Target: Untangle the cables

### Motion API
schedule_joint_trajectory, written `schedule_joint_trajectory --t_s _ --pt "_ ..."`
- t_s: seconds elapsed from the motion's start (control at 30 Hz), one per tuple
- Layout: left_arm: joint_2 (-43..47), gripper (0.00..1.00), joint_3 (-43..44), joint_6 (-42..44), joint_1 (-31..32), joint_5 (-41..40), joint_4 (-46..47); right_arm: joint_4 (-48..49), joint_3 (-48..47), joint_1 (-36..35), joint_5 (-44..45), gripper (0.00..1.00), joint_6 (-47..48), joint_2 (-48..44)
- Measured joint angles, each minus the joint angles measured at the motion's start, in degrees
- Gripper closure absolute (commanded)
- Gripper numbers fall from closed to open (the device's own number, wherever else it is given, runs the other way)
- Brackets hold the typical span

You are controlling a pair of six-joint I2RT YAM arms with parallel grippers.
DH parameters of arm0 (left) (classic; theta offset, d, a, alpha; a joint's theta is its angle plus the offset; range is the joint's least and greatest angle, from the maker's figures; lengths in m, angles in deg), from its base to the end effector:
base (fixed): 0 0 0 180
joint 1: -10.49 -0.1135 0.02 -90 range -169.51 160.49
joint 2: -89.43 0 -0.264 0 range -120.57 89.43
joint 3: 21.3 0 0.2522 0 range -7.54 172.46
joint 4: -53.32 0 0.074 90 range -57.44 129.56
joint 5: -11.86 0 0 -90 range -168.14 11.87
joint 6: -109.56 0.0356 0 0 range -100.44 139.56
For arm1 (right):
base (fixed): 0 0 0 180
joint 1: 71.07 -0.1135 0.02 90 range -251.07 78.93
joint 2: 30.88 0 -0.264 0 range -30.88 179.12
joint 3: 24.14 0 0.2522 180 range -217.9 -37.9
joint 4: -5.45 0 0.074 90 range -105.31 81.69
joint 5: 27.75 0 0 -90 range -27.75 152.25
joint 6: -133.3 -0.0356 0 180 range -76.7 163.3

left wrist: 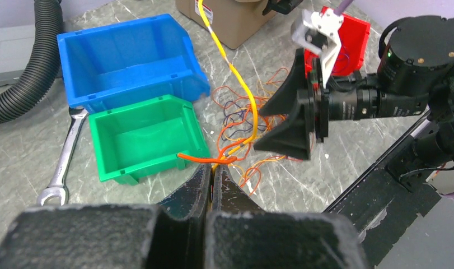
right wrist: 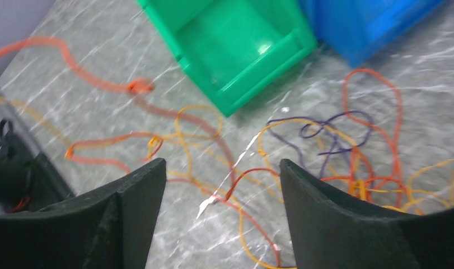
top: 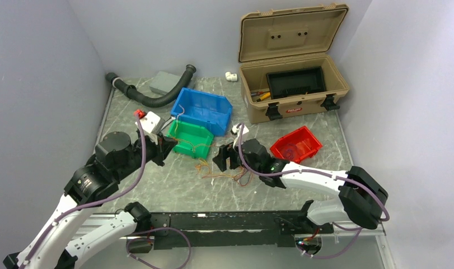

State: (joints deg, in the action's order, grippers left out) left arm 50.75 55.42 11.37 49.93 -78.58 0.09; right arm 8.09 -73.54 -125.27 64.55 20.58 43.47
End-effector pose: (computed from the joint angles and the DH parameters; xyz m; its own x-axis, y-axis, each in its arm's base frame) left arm 0.0915 -0.0749 0.4052 -0.2900 0.0541 -0.9555 0.5943 0.7928 -0.1355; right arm 0.1643 0.2253 0.2197 -0.5094 -0.0466 -0.8592 -0.6417 0.6858 0.3433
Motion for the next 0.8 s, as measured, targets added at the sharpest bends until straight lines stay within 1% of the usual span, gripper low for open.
schedule_joint_trajectory --t_s 0.03,0.07,0.1,0.13,0.3,0.4,0.43,0.47,0.53,0.57,0.6,0.8 --pt "0.57 1.00 -0.44 -0.04 0.00 0.22 -0.04 -0.04 -0.28 0.00 2.27 0.40 -0.46 0.00" --pt "1.16 1.00 -0.83 -0.04 0.00 0.37 -0.13 -0.11 -0.59 0.00 3.96 0.64 -0.76 0.04" --pt "1.66 1.00 -1.09 -0.07 0.00 0.48 -0.33 -0.24 -1.16 0.00 6.12 0.95 -1.09 0.13" --pt "2.14 1.00 -1.36 -0.07 0.00 0.57 -0.31 -0.28 -1.75 0.02 7.26 1.00 -1.27 0.26" --pt "3.69 1.00 -1.66 -0.26 0.00 -0.07 -0.57 -0.44 -3.78 0.17 8.00 1.00 -0.76 0.26" --pt "3.43 0.99 -1.66 -0.96 0.00 -2.38 -1.38 -3.54 -4.83 0.17 6.60 1.00 -0.13 -2.67" --pt "3.15 0.90 -1.66 -1.40 0.00 -3.34 -1.97 -5.38 -5.99 0.17 6.01 1.00 0.26 -4.15" --pt "2.82 0.68 -1.75 -1.92 0.00 -4.28 -2.34 -7.04 -7.41 0.17 5.35 1.00 0.57 -5.29" --pt "2.34 0.20 -2.27 -2.47 0.00 -5.90 -2.56 -11.47 -12.90 0.17 3.23 1.00 1.38 -7.76" --pt "2.14 0.08 -2.80 -3.17 0.00 -6.23 -2.56 -12.81 -15.58 0.17 2.38 1.00 1.75 -8.57" --pt "2.08 0.01 -3.30 -3.04 0.00 -6.29 -2.56 -14.86 -19.19 0.17 1.31 1.00 2.23 -9.40" --pt "2.60 0.01 -6.84 -4.61 -0.02 -2.80 -0.17 -22.75 -38.47 0.15 -1.95 1.00 4.83 -11.06"
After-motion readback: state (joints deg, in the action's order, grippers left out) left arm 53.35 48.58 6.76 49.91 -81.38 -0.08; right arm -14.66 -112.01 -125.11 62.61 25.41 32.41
